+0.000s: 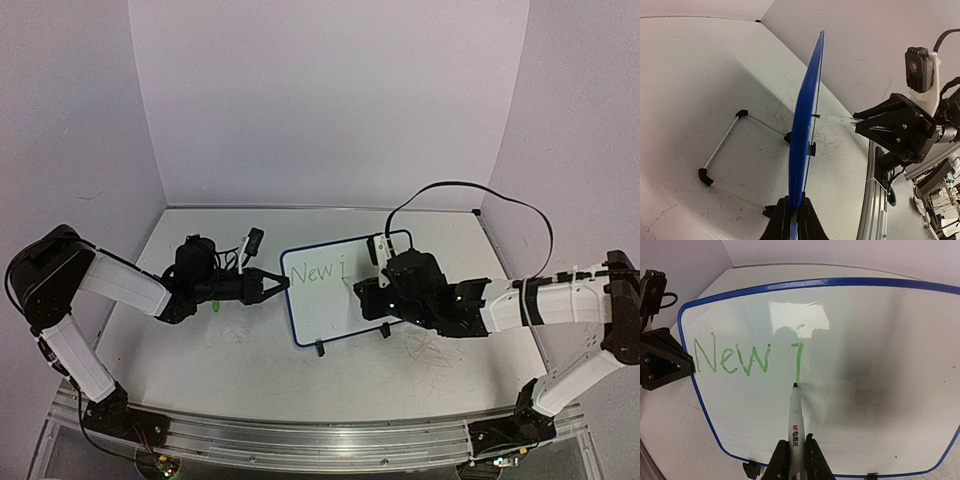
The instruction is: Write a sentence on the whiteboard
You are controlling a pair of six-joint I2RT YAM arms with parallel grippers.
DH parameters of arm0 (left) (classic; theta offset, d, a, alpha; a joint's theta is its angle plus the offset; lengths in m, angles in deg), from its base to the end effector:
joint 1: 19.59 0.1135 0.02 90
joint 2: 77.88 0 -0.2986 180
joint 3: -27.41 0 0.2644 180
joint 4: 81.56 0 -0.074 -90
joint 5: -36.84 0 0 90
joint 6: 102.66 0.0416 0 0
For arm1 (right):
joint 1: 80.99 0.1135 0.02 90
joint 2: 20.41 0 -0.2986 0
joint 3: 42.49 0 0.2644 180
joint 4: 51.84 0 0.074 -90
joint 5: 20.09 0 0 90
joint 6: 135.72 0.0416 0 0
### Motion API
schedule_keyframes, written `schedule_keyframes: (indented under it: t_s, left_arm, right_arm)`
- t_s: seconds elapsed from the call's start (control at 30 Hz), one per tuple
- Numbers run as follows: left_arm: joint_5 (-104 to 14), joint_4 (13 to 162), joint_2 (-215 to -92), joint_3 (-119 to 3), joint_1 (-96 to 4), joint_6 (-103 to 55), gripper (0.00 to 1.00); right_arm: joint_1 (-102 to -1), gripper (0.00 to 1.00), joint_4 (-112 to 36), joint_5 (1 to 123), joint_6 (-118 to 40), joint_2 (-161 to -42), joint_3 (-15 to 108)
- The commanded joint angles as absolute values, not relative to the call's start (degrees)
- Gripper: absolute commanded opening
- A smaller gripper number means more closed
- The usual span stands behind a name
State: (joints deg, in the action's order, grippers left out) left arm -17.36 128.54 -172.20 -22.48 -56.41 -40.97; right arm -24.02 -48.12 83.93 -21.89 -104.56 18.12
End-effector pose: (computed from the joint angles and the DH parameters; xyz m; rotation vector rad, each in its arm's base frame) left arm 0.2541 -0.2207 0.1995 0.6280 1.8949 -1.3365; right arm 0.1903 0.2742 0.2526 -0.4448 2.0430 0.6287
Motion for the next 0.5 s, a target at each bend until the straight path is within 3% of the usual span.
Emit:
schedule_keyframes:
  t_s: [0.0,0.47]
  left_arm:
    - [-17.1,127.5,-169.5,-23.7,-56.6,-40.4,0.00]
    - [-16.9,127.4,-169.9,-23.9,-56.6,-40.2,0.00]
  right_arm:
    - [-23.7,0.00,-49.6,84.4,-23.0,-106.0,21.8]
    - [-25.0,0.00,-49.8,86.0,-23.6,-97.2,17.4]
